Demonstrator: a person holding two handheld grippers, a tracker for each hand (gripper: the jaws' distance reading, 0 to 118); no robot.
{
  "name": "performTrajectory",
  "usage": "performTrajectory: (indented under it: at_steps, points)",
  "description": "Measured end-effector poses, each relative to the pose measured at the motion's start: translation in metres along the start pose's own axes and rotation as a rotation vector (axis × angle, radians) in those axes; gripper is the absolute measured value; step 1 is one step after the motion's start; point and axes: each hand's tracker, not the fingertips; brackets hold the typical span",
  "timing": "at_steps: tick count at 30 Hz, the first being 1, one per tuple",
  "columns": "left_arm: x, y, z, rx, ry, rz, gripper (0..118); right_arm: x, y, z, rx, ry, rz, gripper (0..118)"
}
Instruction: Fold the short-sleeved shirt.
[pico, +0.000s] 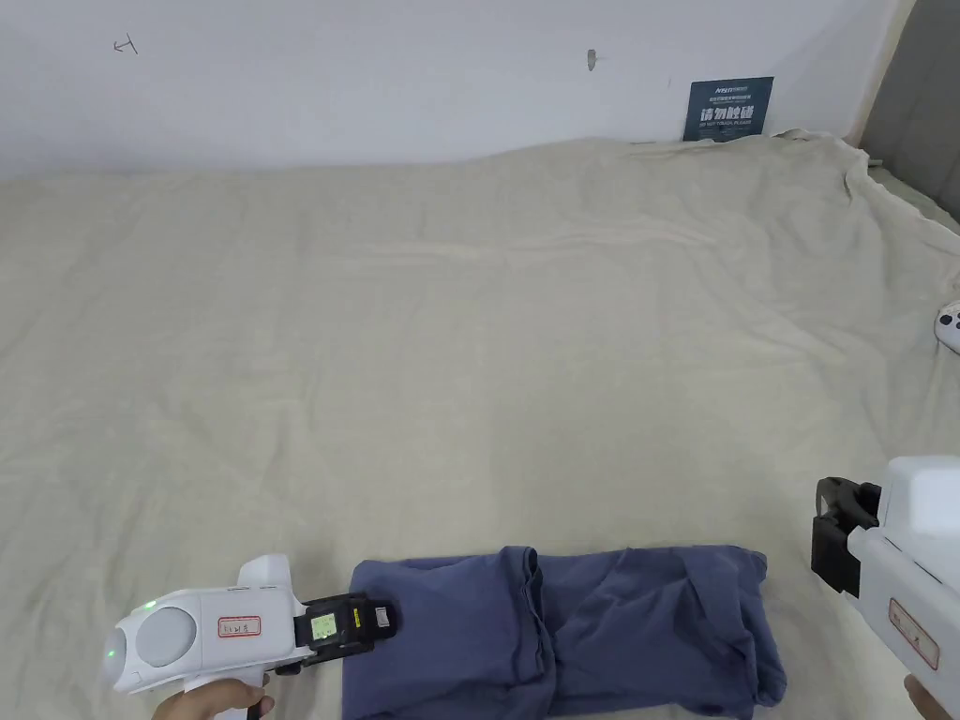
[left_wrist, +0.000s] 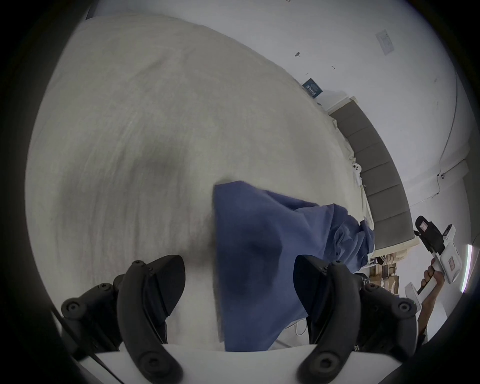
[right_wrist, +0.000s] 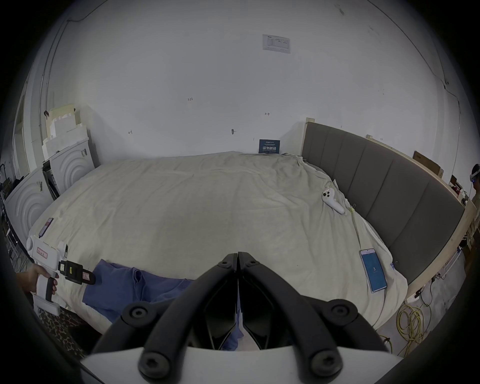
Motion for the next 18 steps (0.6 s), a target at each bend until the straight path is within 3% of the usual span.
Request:
performTrajectory:
  at_steps: [6,8,9,18]
  points:
    - [0.012,0.005,-0.017,-0.014,-0.024,-0.007,47,-0.002,0.0,-0.001,-0.009,-0.001,0.001,0]
    - [0.016,0.005,-0.021,-0.028,-0.021,-0.019,23,0.001,-0.001,-0.003,-0.009,-0.001,-0.001,0]
    - [0.019,0.003,-0.021,-0.031,-0.014,-0.028,18,0.001,-0.001,-0.004,-0.009,-0.001,-0.002,0]
    - [0.033,0.002,0.004,-0.014,0.028,-0.072,10,0.003,0.001,-0.004,-0.007,-0.003,-0.001,0]
